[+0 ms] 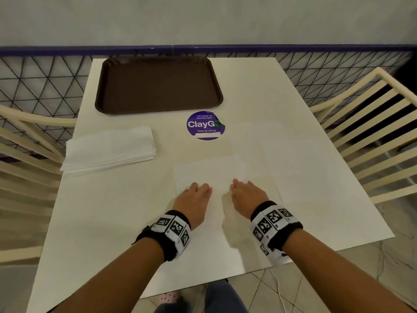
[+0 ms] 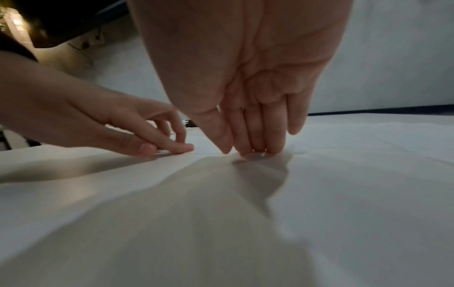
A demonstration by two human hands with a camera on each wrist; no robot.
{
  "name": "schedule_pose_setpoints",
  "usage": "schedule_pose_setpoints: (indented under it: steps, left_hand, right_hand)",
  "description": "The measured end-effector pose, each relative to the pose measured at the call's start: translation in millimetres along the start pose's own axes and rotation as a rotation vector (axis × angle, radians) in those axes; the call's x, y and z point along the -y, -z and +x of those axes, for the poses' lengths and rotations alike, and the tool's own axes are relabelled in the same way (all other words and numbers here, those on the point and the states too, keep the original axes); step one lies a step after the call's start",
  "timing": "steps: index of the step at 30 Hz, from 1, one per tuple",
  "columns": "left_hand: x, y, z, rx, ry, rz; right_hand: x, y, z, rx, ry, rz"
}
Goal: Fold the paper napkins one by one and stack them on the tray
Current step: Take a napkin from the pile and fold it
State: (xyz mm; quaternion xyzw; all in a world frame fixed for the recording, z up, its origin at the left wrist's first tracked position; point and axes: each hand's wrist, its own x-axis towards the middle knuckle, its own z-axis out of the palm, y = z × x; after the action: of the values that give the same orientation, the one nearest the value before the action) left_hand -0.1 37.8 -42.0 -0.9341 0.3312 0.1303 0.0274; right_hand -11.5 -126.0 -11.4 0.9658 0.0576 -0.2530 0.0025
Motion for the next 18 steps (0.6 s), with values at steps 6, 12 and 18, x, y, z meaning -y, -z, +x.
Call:
schedule_pose_setpoints:
  steps: [6, 12, 18]
  left_hand:
    - [40.5, -22.3, -39.5, -0.122, 0.069, -0.005]
    - [37.3, 8.8, -31.7, 0.011, 0.159, -0.019]
    - [26.4, 23.1, 9.9, 0.142, 0.117, -0.123]
  right_hand:
    - [7.3, 31.5, 9.9, 0.04, 0.025, -0.126]
    - [10.2, 37.3, 25.4, 0.067, 0.168, -0.26]
    - [11.4, 38.4, 33.9, 0.033, 0.251, -0.281]
